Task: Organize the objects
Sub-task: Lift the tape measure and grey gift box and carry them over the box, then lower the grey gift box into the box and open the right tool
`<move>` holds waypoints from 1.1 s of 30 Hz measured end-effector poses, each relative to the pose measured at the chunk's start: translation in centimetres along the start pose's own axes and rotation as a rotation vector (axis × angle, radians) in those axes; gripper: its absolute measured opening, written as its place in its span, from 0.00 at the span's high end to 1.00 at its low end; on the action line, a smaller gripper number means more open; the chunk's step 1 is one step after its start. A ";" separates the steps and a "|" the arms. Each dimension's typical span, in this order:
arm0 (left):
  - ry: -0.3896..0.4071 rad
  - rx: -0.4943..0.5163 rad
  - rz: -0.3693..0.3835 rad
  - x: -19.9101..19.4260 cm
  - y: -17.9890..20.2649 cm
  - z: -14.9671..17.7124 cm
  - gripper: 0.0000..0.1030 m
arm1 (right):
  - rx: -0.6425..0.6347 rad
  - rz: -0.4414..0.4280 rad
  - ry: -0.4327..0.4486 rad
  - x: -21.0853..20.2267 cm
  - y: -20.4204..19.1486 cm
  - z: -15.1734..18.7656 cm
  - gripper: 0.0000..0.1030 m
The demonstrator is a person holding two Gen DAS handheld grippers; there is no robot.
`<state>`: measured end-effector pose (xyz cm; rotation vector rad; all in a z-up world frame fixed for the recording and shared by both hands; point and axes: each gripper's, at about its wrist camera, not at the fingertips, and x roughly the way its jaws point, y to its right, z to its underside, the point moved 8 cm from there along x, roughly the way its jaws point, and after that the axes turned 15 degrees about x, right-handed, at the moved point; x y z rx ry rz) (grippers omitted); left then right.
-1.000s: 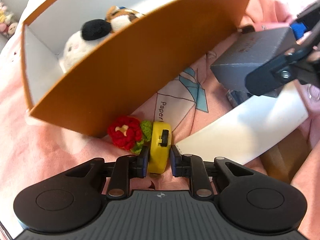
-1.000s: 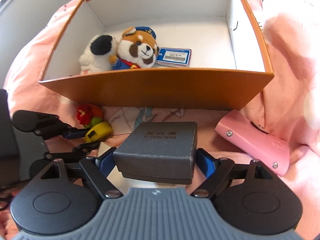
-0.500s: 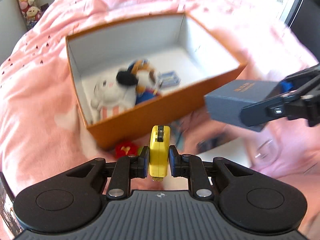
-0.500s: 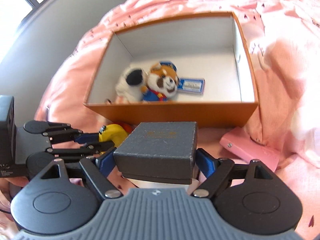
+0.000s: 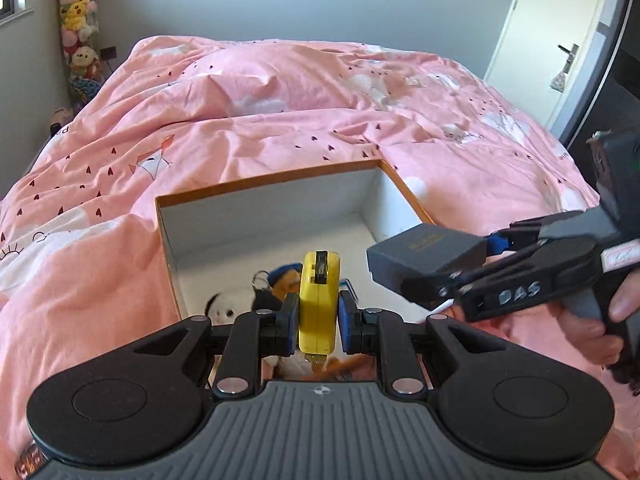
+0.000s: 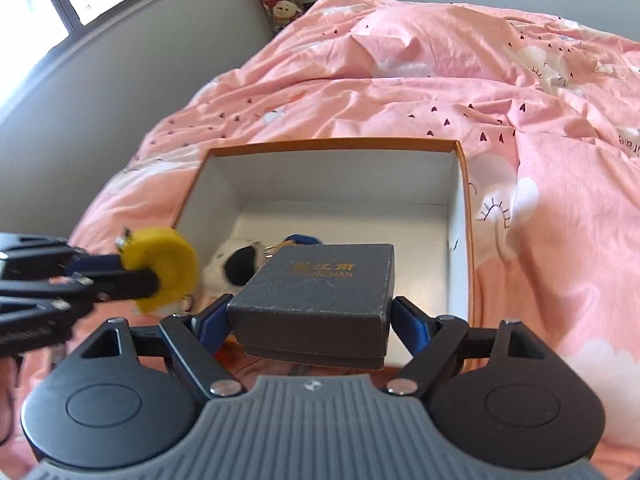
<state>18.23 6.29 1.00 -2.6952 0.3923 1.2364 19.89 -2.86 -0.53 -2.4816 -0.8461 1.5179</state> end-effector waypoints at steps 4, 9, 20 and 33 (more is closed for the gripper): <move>-0.034 -0.009 0.003 2.2 -1.1 -0.7 0.78 | -0.083 0.088 -0.014 4.4 0.9 -1.2 0.19; -0.068 -0.040 0.034 4.6 -2.2 -0.8 0.78 | -0.150 0.120 -0.089 8.9 1.1 -1.3 0.19; -0.135 -0.082 0.073 6.4 -3.8 0.3 0.78 | -0.213 0.046 -0.184 13.0 -0.3 -0.9 0.19; -0.197 -0.030 0.008 7.7 -3.9 1.3 0.78 | -0.138 0.086 -0.390 13.9 1.7 1.0 0.18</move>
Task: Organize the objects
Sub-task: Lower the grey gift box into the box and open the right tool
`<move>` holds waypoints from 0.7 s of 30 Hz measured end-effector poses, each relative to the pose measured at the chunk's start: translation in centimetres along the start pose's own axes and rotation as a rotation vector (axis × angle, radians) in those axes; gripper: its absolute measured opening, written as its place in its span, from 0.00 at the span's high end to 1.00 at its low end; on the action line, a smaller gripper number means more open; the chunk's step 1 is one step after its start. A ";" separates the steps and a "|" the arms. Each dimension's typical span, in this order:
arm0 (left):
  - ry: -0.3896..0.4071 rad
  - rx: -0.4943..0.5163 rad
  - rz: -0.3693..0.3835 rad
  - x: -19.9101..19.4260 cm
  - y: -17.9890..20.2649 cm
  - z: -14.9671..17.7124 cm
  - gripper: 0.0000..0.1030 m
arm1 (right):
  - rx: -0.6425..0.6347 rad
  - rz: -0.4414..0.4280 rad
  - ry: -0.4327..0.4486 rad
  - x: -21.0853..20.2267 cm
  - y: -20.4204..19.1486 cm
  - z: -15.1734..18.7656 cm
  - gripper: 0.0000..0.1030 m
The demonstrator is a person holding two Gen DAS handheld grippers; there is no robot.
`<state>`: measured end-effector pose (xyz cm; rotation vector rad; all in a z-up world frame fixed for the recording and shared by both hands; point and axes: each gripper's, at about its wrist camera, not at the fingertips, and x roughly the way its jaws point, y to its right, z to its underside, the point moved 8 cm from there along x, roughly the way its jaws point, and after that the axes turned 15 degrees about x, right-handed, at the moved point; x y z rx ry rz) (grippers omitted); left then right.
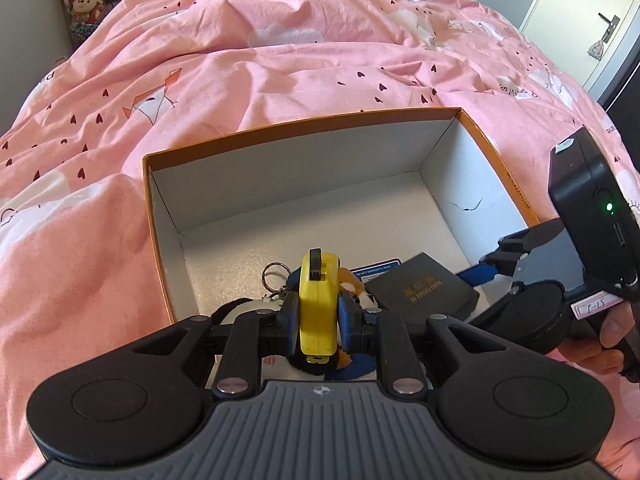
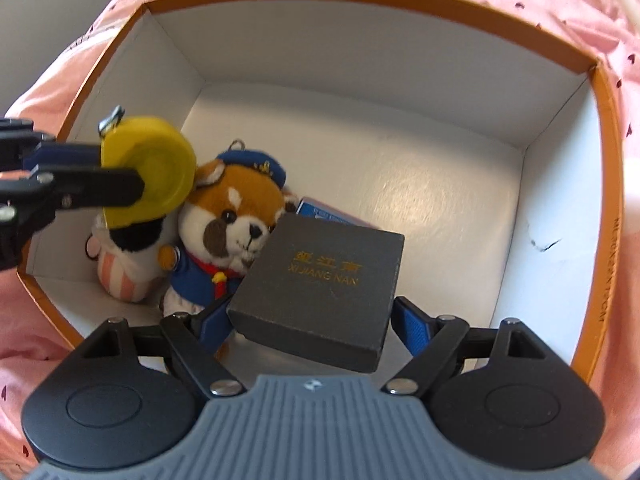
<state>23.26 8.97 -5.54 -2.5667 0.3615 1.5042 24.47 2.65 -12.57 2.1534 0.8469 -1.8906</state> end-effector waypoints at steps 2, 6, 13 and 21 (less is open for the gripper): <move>-0.004 0.013 -0.012 0.0 0.1 -0.1 0.78 | -0.009 0.003 -0.030 0.3 0.0 0.3 0.18; -0.009 0.023 -0.021 0.1 0.1 -0.1 0.78 | -0.005 -0.007 -0.040 0.2 0.2 0.3 0.18; -0.013 0.020 -0.021 0.1 -0.1 -0.2 0.79 | 0.007 -0.041 -0.075 -0.3 0.6 0.3 0.13; 0.001 0.018 -0.030 -0.1 -0.6 -0.6 0.79 | 0.084 -0.052 -0.130 0.3 1.6 0.3 0.40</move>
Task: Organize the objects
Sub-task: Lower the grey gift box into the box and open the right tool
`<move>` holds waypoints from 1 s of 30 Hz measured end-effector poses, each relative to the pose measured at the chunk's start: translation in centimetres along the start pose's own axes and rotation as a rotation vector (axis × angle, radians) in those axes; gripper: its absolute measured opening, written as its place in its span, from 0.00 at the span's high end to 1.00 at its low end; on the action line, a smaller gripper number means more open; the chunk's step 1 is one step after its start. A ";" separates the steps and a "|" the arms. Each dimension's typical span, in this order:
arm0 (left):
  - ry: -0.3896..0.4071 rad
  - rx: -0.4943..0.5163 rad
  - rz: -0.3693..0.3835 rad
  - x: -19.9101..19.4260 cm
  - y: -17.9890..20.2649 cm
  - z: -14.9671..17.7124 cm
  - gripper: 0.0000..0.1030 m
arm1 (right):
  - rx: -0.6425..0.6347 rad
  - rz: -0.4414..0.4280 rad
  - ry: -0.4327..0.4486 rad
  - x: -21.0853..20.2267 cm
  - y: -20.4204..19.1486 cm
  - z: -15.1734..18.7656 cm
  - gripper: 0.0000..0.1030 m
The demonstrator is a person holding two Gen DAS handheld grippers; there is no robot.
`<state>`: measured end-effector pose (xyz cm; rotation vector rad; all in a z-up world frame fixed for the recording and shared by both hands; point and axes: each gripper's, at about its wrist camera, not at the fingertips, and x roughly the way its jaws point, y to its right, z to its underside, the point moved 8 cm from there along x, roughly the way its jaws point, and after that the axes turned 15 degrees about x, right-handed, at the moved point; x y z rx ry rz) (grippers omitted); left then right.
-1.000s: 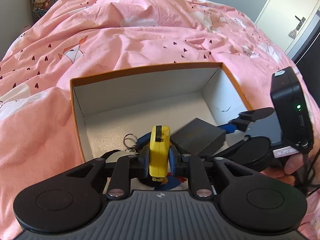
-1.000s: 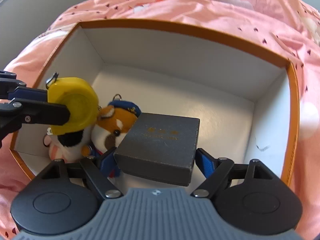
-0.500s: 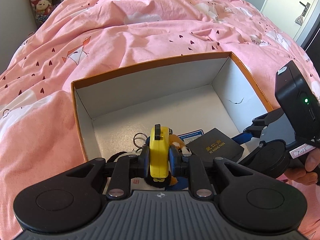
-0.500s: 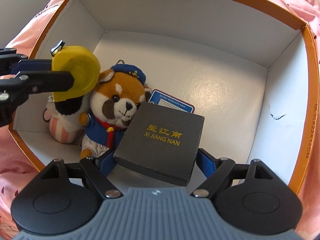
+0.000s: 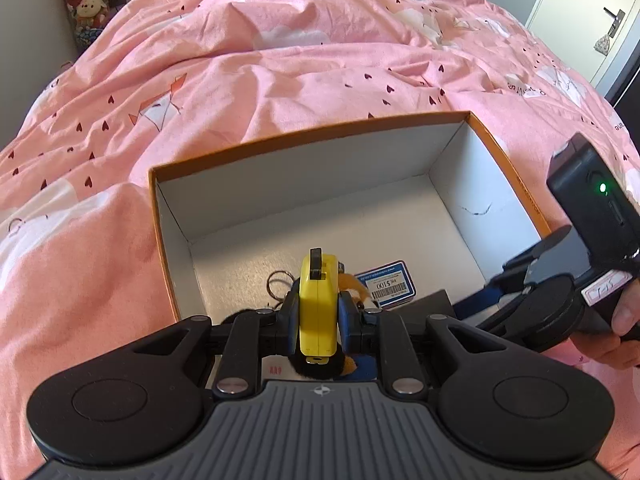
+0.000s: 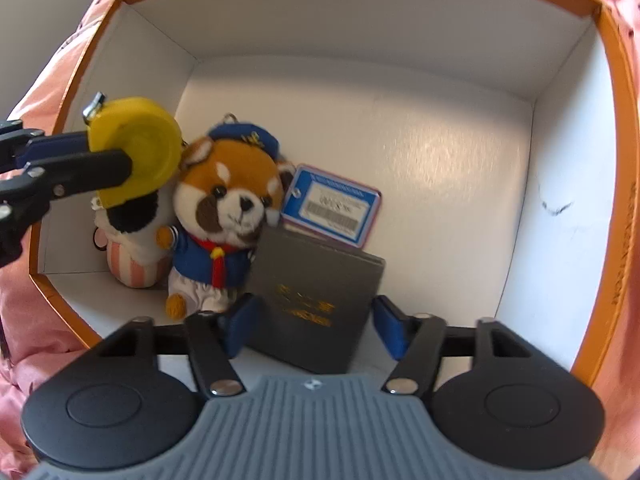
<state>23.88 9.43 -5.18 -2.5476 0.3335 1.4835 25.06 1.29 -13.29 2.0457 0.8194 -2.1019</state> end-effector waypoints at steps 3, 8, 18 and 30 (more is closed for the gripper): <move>0.024 0.010 -0.020 -0.5 -0.9 -1.2 0.79 | 0.002 0.011 -0.005 0.2 0.2 0.1 0.44; -0.021 0.042 -0.090 0.9 -2.8 -3.1 0.79 | -0.049 0.088 0.086 -0.9 0.0 -0.5 0.39; -0.238 0.293 -0.307 7.2 -2.3 -2.2 0.79 | -0.037 0.110 0.167 -1.9 0.2 -1.3 0.39; -0.322 0.398 -0.310 8.6 -0.5 -0.9 0.72 | -0.027 0.102 0.180 -2.5 0.0 -1.7 0.38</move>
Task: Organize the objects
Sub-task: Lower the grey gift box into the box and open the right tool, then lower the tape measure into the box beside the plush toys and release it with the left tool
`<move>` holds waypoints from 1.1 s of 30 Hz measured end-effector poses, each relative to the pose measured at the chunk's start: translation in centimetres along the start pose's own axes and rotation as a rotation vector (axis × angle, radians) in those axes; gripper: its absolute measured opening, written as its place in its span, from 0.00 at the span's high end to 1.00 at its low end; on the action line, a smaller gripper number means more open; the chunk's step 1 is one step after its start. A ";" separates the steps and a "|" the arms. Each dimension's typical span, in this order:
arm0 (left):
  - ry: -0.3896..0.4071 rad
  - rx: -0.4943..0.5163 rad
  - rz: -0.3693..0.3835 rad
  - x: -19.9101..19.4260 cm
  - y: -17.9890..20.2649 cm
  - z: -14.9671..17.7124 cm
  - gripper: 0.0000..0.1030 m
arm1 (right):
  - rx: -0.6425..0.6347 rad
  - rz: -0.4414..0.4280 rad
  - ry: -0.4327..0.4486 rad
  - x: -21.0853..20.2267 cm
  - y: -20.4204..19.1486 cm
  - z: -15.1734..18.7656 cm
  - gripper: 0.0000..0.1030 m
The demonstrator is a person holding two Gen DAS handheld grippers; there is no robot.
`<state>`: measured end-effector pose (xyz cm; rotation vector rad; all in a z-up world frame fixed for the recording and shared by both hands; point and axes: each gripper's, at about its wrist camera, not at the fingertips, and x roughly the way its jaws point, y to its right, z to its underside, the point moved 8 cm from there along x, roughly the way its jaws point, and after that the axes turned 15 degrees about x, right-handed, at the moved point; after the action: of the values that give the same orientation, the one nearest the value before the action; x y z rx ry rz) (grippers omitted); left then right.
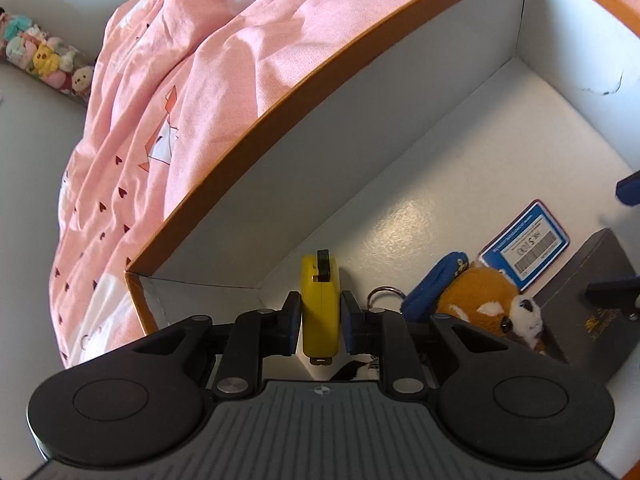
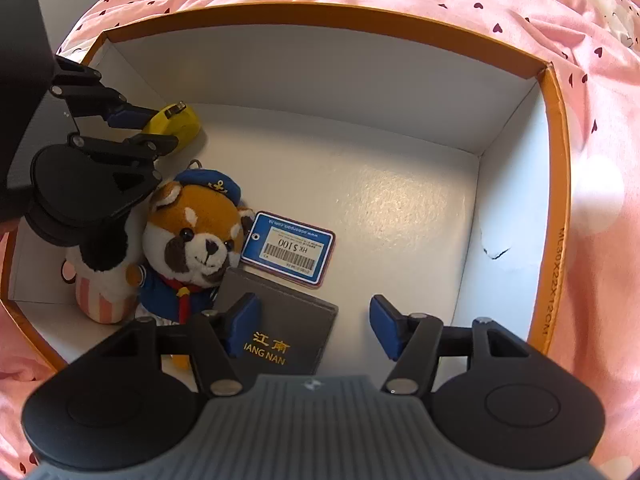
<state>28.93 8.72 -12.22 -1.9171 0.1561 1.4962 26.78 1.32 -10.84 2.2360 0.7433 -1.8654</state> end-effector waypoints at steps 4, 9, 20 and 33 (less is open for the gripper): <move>0.033 -0.007 0.017 -1.0 0.0 0.2 0.64 | -0.002 -0.017 0.009 0.3 0.0 0.1 0.38; 0.089 0.005 0.042 -3.3 0.1 0.7 0.64 | -0.048 -0.043 0.051 -0.7 -0.8 0.7 0.39; 0.199 0.182 0.256 -8.2 3.6 1.9 0.60 | -0.160 -0.123 0.114 -2.0 -3.9 0.1 0.53; 0.172 0.241 0.191 -6.7 4.2 3.5 0.77 | -0.142 -0.153 0.119 -0.4 -4.6 -0.1 0.54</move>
<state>21.84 5.51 -8.45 -1.8728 0.5853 1.3603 24.78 5.20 -9.47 2.2726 1.0591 -1.6924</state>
